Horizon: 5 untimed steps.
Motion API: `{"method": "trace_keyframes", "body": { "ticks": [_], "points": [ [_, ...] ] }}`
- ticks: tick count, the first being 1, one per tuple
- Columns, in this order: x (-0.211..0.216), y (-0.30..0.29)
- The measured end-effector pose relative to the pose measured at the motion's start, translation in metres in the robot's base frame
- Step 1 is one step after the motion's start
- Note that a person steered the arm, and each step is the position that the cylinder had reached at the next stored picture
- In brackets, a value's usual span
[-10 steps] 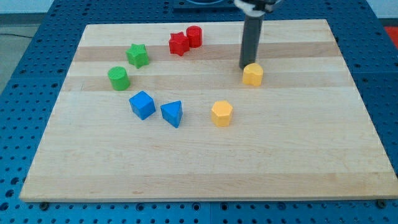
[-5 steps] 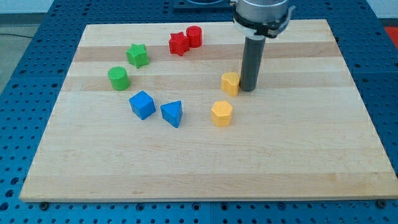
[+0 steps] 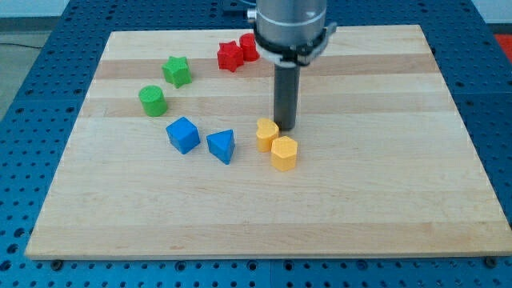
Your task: Move yellow heart to the top of the yellow hexagon
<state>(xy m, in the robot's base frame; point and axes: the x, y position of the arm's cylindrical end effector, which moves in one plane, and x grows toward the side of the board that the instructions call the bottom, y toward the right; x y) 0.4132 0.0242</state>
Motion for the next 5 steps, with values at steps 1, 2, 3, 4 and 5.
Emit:
{"method": "trace_keyframes", "body": {
  "ticks": [1, 2, 3, 4, 5],
  "points": [
    [-0.014, -0.037],
    [0.001, -0.083],
    [0.019, -0.021],
    [0.061, -0.005],
    [0.096, -0.008]
  ]
}}
